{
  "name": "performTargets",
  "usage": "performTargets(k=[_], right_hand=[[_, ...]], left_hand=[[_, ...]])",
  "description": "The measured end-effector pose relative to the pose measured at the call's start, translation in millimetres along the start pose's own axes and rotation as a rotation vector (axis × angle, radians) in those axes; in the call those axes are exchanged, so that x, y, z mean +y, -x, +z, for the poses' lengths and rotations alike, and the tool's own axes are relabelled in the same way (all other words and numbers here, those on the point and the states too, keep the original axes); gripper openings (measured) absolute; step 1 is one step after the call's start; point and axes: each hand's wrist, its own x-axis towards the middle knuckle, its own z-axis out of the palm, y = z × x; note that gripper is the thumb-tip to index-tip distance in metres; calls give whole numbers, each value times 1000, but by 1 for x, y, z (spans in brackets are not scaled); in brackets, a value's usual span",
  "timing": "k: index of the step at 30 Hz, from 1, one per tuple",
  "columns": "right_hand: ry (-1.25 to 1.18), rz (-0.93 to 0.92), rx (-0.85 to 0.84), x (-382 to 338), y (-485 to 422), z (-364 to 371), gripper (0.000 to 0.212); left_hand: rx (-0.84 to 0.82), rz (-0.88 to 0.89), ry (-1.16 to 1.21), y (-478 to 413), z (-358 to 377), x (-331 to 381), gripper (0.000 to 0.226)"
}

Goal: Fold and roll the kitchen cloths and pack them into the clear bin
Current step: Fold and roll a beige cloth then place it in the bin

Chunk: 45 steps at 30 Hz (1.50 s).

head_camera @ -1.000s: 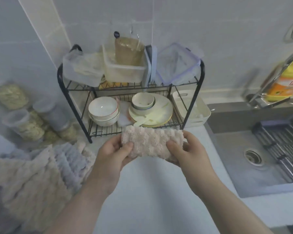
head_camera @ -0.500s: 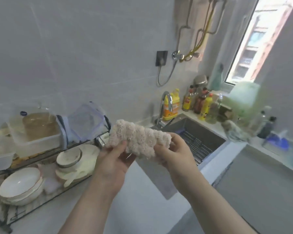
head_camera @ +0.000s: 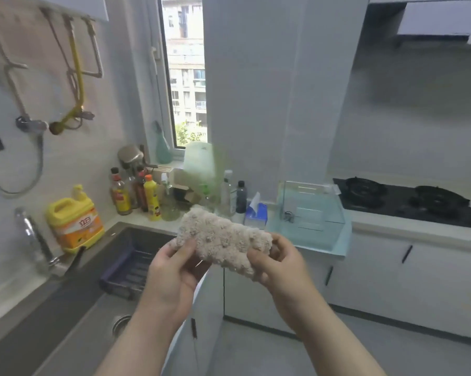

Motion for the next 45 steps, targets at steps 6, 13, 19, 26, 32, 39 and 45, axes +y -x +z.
performTargets(k=[6, 13, 19, 26, 32, 39, 45], right_hand=[[7, -64, 123, -32, -60, -78, 27], [32, -62, 245, -34, -129, -137, 27], [100, -35, 280, -21, -231, -163, 24], [97, 57, 191, -19, -364, -179, 42], [157, 133, 202, -14, -428, -211, 43], [283, 163, 368, 8, -495, -270, 33], [425, 186, 255, 46, -541, -326, 37]], left_hand=[[-118, -76, 18, -66, 80, -51, 27], [-185, -154, 0, -150, 129, -103, 15], [-206, -226, 14, -259, 151, -144, 18], [-188, -379, -10, -410, 179, -184, 22], [-236, -467, -165, -488, 221, -238, 19], [-70, -284, -631, -534, 255, -303, 23], [-254, -538, -268, -551, 279, -329, 50]])
